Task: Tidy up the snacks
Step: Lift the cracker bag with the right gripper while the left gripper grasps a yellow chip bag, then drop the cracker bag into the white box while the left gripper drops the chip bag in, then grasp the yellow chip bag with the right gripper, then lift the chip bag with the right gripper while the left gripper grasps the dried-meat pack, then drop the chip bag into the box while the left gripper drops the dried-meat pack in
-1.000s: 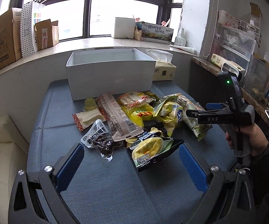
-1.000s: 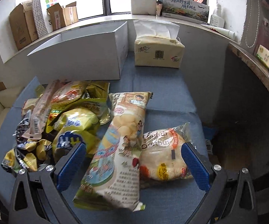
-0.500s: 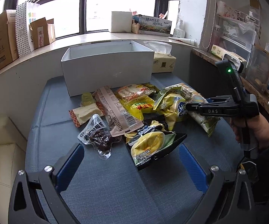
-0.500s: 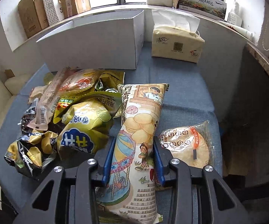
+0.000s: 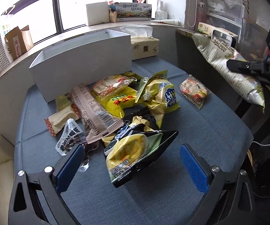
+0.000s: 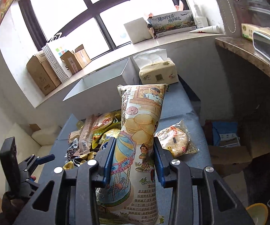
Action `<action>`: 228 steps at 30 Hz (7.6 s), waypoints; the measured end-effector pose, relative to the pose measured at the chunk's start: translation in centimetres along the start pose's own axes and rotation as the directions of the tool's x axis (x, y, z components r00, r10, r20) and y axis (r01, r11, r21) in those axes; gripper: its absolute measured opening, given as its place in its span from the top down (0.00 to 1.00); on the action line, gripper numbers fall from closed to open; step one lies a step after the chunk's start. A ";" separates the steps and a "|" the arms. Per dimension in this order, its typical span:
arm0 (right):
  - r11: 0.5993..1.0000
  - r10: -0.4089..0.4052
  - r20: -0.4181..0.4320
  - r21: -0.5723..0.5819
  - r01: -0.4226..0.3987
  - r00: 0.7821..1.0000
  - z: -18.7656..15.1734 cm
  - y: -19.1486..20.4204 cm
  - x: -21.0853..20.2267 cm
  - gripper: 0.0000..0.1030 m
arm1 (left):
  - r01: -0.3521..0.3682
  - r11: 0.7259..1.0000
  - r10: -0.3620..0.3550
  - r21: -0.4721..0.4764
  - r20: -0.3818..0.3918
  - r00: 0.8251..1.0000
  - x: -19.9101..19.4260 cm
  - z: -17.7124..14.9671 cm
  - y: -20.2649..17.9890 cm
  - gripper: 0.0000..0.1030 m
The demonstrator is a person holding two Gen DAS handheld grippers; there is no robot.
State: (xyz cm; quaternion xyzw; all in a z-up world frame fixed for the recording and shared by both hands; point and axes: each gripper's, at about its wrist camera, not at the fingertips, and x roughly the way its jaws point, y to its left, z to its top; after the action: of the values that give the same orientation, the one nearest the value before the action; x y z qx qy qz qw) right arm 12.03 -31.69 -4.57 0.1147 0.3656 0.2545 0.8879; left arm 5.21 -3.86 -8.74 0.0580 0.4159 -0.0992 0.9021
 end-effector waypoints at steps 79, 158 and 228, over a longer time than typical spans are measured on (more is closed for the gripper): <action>1.000 -0.004 -0.007 -0.029 0.004 1.000 25.4 9.4 23.8 0.02 | -0.045 0.947 0.090 -0.318 0.127 0.988 6.0 22.3 22.2 0.00; 0.989 -0.028 -0.147 -0.146 0.006 0.989 -2.5 6.3 9.5 0.31 | -0.080 0.988 0.070 -0.129 -0.082 0.994 2.9 -2.0 9.8 0.00; 0.993 0.048 -0.069 -0.102 -0.055 0.996 20.5 8.9 22.2 0.00 | -0.011 0.986 0.048 -0.165 0.220 0.974 5.1 19.3 21.9 0.00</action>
State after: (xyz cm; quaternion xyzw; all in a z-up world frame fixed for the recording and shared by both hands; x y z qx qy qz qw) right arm 36.66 -12.70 0.26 0.0694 0.3779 0.2996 0.8732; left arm 27.67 13.17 0.38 -0.0213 0.3176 -0.0571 0.9463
